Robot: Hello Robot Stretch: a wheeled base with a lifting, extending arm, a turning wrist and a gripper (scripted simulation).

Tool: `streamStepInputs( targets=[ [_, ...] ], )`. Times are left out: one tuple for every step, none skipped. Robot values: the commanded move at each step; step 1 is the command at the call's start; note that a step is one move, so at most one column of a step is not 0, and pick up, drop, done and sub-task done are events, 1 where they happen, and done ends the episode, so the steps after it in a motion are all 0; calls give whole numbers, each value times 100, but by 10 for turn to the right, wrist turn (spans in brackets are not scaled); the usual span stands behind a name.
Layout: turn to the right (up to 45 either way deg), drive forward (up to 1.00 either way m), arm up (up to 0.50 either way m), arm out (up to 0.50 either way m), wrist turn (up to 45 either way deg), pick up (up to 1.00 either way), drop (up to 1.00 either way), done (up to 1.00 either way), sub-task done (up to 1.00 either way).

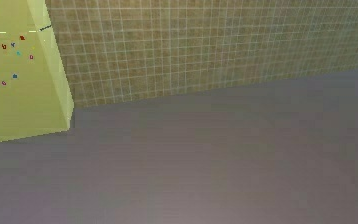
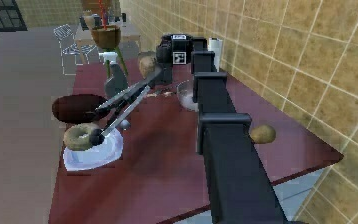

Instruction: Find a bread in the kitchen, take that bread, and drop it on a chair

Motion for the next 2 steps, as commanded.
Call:
streamStepInputs(
  targets=[
    [0, 0, 0, 0, -120, 0, 0, 0, 0],
    [0, 0, 0, -38, 0, 0, 0, 0, 0]
  ],
)
